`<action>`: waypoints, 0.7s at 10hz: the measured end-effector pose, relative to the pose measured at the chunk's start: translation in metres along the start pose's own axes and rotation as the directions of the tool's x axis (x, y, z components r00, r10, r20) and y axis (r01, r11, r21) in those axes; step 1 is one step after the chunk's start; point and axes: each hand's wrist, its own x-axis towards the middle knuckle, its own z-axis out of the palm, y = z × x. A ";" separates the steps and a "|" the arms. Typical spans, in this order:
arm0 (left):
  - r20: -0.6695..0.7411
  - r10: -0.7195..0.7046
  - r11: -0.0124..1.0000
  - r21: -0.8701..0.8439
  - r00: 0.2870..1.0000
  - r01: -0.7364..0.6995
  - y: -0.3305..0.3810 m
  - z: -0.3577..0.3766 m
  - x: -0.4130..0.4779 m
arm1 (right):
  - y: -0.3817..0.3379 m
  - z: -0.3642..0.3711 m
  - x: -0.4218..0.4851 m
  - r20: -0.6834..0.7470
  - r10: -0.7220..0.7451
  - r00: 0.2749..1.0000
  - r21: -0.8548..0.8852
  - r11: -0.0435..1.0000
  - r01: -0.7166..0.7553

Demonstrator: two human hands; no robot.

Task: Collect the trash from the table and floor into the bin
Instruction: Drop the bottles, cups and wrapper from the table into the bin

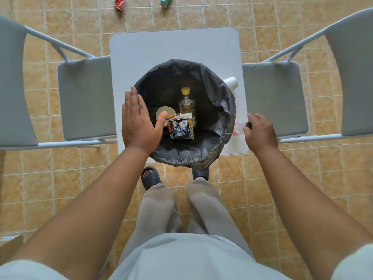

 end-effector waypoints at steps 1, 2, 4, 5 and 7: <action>-0.006 0.003 1.000 0.007 1.000 -0.003 0.006 0.002 0.001 | 0.013 0.011 0.003 0.090 -0.005 0.996 0.000 1.000 0.005; -0.006 0.006 1.000 0.021 1.000 -0.005 0.007 0.002 0.002 | 0.016 0.009 0.004 0.018 -0.012 1.000 0.025 1.000 0.012; -0.011 0.005 1.000 0.026 1.000 -0.005 0.007 0.002 0.002 | -0.009 -0.065 -0.003 -0.495 -0.053 0.867 0.194 0.966 0.169; -0.008 0.006 0.999 0.033 1.000 -0.006 0.007 0.001 0.002 | -0.037 -0.121 -0.012 -0.728 -0.082 0.681 0.300 0.854 0.424; -0.002 0.008 0.999 0.043 1.000 -0.008 0.007 0.002 0.002 | -0.104 -0.149 -0.017 -0.792 -0.199 0.578 0.342 0.639 0.689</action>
